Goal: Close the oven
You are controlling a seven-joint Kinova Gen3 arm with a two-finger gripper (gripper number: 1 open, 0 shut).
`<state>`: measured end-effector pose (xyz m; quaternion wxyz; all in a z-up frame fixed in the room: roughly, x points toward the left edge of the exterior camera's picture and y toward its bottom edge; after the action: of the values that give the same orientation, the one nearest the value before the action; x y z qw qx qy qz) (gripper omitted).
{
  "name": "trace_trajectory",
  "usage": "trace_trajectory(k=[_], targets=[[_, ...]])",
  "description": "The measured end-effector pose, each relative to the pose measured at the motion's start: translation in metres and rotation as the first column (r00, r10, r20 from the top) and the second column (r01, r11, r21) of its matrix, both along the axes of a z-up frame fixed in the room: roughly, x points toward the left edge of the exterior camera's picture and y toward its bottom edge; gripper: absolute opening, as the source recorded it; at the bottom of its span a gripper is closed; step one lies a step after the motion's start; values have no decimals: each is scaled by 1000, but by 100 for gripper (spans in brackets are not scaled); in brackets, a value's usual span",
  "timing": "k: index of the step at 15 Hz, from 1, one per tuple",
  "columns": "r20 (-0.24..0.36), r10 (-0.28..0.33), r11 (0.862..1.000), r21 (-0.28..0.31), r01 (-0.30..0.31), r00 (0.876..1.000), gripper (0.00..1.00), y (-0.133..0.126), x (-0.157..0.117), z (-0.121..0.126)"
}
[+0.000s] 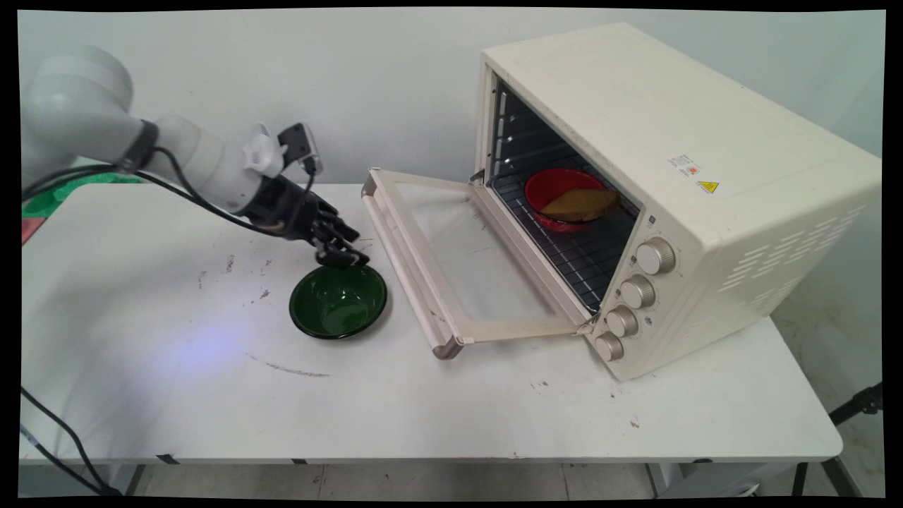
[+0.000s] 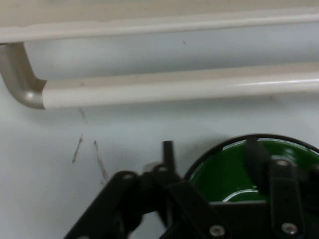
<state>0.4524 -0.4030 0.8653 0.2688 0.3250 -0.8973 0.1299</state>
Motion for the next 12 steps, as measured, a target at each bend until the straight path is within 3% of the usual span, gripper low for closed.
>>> trace_trajectory(k=[8,12], targets=[[-32,-5,1000,-21,4,999,0,-23,-17,-28],[-111,-4,996,-90,-6,994,0,-35,-24,-26]])
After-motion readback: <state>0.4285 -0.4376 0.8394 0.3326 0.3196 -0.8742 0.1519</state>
